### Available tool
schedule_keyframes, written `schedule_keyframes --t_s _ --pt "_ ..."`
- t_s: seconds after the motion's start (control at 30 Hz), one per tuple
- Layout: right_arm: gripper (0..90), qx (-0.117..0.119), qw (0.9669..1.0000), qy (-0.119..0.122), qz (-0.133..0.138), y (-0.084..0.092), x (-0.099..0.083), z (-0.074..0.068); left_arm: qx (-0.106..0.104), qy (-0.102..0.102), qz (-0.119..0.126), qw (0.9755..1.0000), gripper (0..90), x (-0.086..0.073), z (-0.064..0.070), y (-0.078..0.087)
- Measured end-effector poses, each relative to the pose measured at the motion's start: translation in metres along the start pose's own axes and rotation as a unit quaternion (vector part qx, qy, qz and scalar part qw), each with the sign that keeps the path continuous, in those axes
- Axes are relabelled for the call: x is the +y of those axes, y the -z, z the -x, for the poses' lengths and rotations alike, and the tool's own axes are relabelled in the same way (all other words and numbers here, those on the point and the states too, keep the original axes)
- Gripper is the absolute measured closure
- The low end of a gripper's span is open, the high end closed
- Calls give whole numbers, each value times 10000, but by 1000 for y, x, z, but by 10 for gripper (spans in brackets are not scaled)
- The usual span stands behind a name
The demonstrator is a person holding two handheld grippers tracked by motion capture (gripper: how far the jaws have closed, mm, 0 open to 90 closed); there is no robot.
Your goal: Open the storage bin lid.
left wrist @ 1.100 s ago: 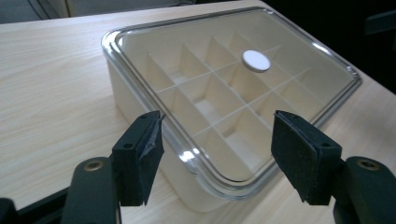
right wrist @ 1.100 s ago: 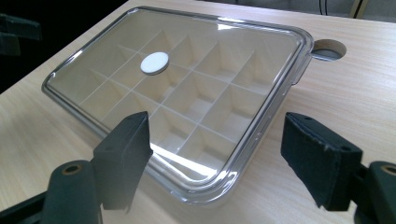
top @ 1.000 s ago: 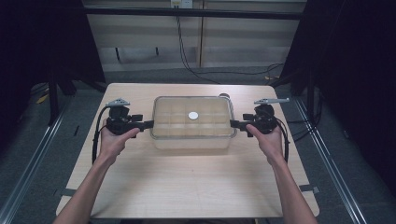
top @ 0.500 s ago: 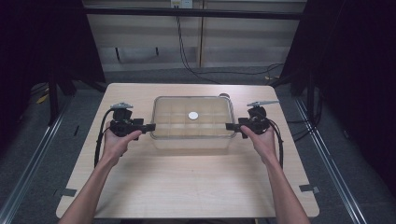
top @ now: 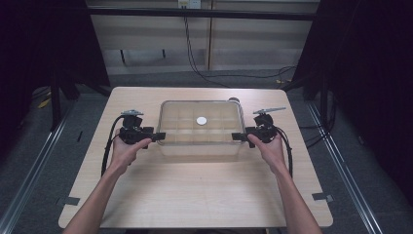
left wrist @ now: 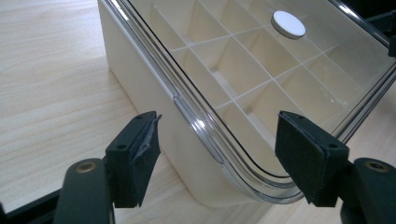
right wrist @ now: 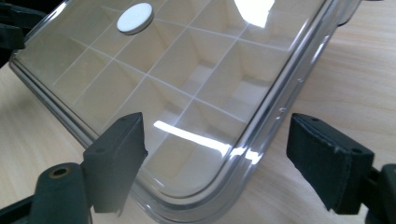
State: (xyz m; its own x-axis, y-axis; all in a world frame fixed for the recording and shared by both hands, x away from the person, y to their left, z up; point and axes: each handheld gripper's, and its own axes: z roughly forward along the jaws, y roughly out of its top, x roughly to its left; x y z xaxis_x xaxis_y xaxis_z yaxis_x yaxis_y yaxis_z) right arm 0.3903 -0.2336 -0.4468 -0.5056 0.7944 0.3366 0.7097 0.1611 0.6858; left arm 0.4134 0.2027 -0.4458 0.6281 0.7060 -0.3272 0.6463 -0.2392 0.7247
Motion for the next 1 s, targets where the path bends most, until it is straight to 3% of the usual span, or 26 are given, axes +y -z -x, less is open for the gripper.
schedule_keyframes --t_s 0.1,0.33,0.73,1.0 --pt "221 173 9998 -67 4 -3 -1 -1 -146 57 -13 9999 349 0 -1 -3" --pt "209 182 9998 -40 -2 -7 0 -3 -233 67 -66 9997 353 1 -1 -7" --pt "154 114 9999 -40 -31 -12 1 -6 -179 57 -94 9998 362 3 0 -6" --pt "202 141 9998 -125 6 -10 1 -4 -228 115 -52 9997 391 3 -1 -6"
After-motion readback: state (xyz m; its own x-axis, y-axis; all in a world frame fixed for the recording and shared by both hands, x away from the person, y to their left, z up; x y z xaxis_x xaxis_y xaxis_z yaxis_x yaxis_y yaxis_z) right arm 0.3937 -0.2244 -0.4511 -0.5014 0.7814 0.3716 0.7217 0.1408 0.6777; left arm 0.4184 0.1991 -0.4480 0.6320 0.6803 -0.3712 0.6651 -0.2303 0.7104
